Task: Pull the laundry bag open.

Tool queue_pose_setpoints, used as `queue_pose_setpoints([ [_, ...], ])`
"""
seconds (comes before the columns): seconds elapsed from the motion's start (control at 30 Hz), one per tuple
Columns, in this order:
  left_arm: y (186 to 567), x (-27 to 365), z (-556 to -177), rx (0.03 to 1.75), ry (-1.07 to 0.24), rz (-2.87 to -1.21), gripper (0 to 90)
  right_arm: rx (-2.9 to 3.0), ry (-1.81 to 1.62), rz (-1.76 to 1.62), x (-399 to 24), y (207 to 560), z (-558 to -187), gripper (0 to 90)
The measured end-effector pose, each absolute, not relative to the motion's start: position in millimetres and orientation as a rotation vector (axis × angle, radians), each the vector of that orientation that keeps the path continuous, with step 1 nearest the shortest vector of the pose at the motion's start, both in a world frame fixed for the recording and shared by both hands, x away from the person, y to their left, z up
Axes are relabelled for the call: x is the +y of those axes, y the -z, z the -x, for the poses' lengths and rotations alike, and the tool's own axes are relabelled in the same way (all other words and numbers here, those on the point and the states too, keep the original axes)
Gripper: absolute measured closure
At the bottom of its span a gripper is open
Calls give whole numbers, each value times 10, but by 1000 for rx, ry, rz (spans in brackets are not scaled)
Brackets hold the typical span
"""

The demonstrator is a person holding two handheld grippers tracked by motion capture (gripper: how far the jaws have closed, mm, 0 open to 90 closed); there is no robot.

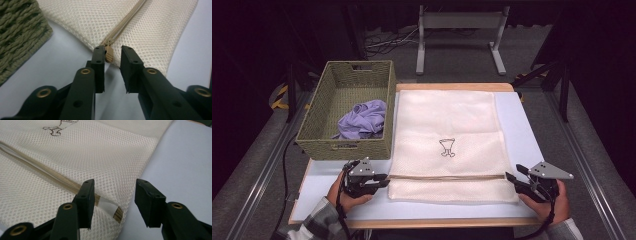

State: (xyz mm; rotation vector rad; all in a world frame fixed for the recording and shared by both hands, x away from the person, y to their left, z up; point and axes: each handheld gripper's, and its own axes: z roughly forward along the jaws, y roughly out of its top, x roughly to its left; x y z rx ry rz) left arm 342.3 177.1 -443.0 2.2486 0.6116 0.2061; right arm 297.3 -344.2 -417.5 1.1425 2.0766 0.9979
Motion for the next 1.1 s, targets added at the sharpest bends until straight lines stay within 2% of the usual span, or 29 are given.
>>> queue_pose_setpoints([
  [0.07,4421,1809,-3386,616,-227,-2236,687,2073,-997,-1135,-3434,4162,-2970,488],
  [0.17,4414,1878,-3324,637,-282,-2222,598,2068,-997,-1113,-3418,4138,-2962,464],
  [0.3,4431,1947,-3232,651,-344,-2221,533,2072,-984,-1054,-3361,4090,-2945,415],
  [0.6,4487,1948,-3196,723,-355,-2199,349,2159,-959,-877,-3032,3976,-2939,405],
  [0.73,4497,1930,-3195,723,-353,-2198,305,2239,-953,-775,-2747,3941,-2988,415],
  [1.1,4522,1872,-3202,698,-338,-2218,269,2472,-871,-593,-2045,4103,-3249,481],
])
